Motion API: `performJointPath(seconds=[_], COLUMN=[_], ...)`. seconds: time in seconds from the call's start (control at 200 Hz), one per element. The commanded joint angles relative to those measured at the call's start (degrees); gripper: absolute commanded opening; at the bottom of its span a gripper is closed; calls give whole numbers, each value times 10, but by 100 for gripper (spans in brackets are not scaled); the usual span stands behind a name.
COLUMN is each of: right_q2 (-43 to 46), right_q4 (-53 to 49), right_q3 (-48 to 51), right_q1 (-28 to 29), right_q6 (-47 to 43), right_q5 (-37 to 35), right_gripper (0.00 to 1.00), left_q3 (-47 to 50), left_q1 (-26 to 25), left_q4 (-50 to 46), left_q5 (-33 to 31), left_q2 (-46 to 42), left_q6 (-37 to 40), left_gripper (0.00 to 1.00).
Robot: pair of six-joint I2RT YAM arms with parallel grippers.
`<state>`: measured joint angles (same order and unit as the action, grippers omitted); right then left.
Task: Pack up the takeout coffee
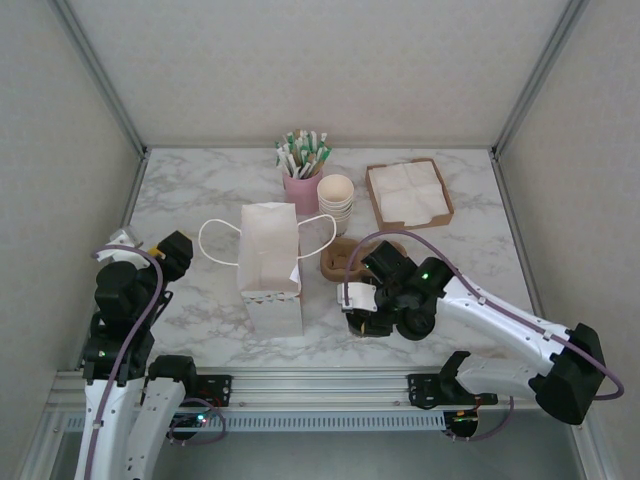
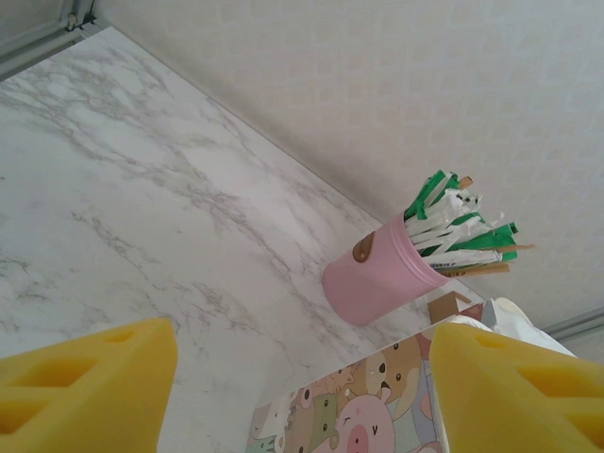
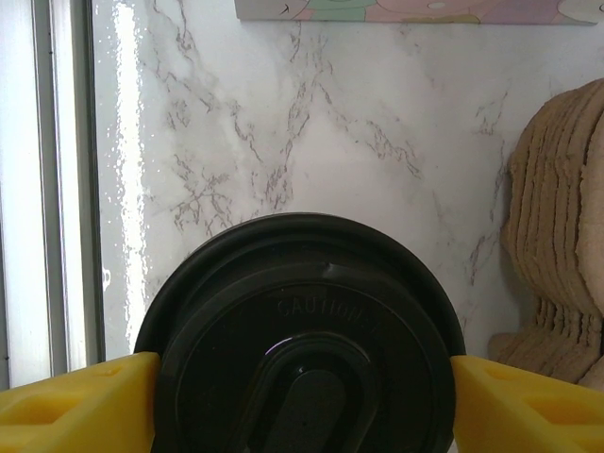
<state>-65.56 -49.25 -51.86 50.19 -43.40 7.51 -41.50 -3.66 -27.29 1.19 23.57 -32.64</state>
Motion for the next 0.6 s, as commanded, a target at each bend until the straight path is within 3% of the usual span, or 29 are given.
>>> performJointPath(seconds=[0.0,0.591], right_q2=[14,54], right_q4=[-26,13], right_q3=[14,-29], right_q1=[3,0], right_q6=[14,59], right_q5=[1,12], right_gripper=[79,86], left_q3=[-1,-1], left_q1=[-2,-2], left_q4=[-6,-7], left_q5=[-9,-9], left_q2=[0,0], left_q6=[-5,-4], left_gripper=[70,70])
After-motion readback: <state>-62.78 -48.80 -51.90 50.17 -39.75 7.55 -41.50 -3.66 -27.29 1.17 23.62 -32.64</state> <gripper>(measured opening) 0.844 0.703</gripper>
